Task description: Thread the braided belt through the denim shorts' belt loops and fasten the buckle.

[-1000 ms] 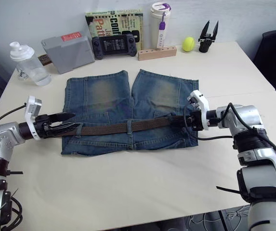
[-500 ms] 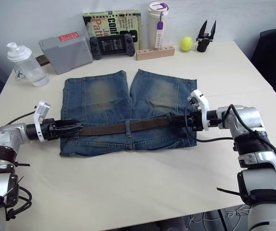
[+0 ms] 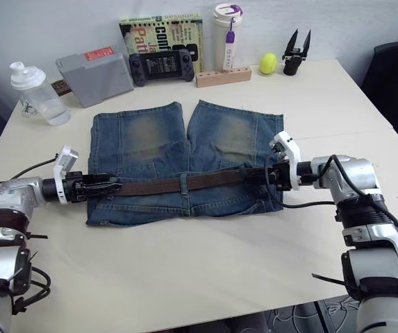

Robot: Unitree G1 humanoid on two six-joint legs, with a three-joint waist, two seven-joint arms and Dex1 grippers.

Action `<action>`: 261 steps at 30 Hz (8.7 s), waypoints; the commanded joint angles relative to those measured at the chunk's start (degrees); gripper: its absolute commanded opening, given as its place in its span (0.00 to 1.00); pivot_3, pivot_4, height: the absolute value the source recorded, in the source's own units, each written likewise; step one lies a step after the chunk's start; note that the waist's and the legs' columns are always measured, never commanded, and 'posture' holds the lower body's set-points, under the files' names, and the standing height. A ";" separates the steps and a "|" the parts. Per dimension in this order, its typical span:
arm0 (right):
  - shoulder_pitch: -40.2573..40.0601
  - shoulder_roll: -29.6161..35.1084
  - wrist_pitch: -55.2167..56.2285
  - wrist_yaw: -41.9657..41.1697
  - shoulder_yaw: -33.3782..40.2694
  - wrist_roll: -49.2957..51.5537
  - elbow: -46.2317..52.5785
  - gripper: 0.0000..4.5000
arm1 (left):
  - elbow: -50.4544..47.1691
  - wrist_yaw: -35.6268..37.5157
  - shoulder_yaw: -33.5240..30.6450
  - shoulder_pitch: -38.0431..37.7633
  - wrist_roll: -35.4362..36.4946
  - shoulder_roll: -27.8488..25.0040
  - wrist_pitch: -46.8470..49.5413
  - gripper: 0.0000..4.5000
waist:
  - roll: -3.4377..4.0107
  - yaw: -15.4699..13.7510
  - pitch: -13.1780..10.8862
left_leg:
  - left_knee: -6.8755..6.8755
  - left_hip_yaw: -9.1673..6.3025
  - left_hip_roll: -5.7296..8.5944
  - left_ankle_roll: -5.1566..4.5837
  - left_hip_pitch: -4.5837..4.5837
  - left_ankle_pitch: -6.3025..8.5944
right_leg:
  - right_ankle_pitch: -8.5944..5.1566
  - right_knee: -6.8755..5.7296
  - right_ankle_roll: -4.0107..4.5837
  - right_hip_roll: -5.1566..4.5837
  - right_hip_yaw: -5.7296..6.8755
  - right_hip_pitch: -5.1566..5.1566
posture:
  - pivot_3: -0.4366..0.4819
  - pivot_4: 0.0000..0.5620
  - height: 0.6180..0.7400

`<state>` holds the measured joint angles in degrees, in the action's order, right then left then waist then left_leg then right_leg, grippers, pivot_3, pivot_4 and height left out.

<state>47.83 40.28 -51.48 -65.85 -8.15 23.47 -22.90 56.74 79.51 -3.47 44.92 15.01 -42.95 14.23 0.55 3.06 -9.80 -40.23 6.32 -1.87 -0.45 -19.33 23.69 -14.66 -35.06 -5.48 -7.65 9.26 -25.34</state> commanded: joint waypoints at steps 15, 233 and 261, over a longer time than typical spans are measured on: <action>0.24 -1.41 1.37 1.26 3.23 -0.03 0.72 0.07 | -8.08 -0.28 -4.01 -3.63 1.78 -2.16 -0.18 0.03 | 0.00 0.20 0.00 | -0.05 -0.02 -0.01 0.00 -0.02 0.00 | 0.00 -0.04 0.00 0.00 0.00 0.00 | 0.48 0.27 0.88; -19.95 -6.01 6.97 19.40 9.74 11.59 44.06 1.00 | -70.47 -72.69 -29.18 -29.50 -4.29 22.24 47.33 0.19 | -0.29 -4.39 0.08 | -0.81 -0.88 0.33 -0.55 -0.03 0.24 | 0.20 0.35 -0.37 -0.66 0.98 0.89 | 0.48 0.27 0.88; -15.57 -4.66 60.26 29.24 -11.51 -35.53 35.65 1.00 | -73.08 -33.54 1.72 -28.89 -8.44 0.47 -19.57 0.00 | -0.19 -2.90 -0.15 | -0.69 -0.61 0.17 -0.45 -0.08 0.27 | 0.15 0.47 -0.30 -0.52 0.99 0.76 | 0.48 0.27 0.88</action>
<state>32.59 36.22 5.67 -37.88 -19.38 -9.89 12.25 -16.31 44.64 -1.58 14.74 5.24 -42.03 -3.06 0.36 0.15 -9.95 -40.94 5.69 -1.70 -0.91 -19.42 23.96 -14.50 -34.59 -5.77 -8.16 10.25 -24.56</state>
